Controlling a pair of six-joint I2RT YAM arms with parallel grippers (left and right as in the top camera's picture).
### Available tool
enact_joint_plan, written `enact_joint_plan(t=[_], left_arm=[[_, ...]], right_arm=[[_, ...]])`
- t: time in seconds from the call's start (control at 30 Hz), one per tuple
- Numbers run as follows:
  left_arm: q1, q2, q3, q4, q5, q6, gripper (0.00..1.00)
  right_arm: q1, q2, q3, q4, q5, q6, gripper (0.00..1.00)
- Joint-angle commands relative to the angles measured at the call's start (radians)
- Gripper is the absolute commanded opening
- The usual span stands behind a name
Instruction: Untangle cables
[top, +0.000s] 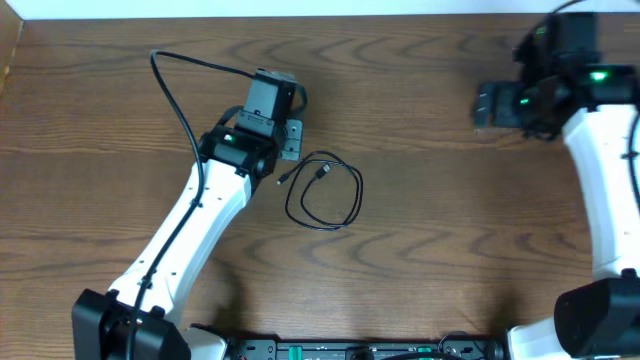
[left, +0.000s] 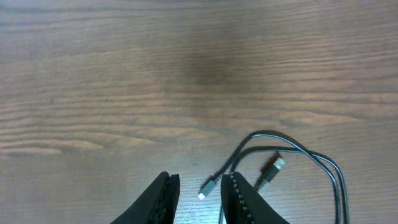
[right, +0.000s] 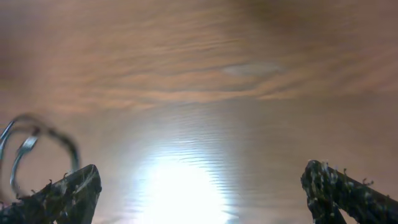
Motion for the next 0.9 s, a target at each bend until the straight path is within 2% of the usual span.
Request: enact_joint_plan(t=[0.0,0.2,0.37,0.67,0.87], left_arm=[[0.055,-0.014,-0.004,-0.008,0.005,-0.056,0.28],[0.132,-0.014,-0.004,-0.051,0.073,-0.058,0.28],[0.164,-0.014,-0.004,-0.068,0.172,-0.027,0.30],[0.164,-0.013,-0.021,-0.079,0.188,-0.016,0.33],[0.164,-0.013,-0.066,-0.059,0.288,0.085,0.34]], right_arm=[[0.076,-0.008,-0.058,0.031,-0.094,-0.088,0.99],[0.174,-0.008,-0.156,0.129,-0.214,-0.161,0.99],[0.246,-0.005,-0.220,0.226,-0.235,-0.143,0.99],[0.344,0.096,-0.233,0.256,-0.235,-0.098,0.99],[0.412,0.202,-0.233,0.303,-0.234,-0.084,0.99]])
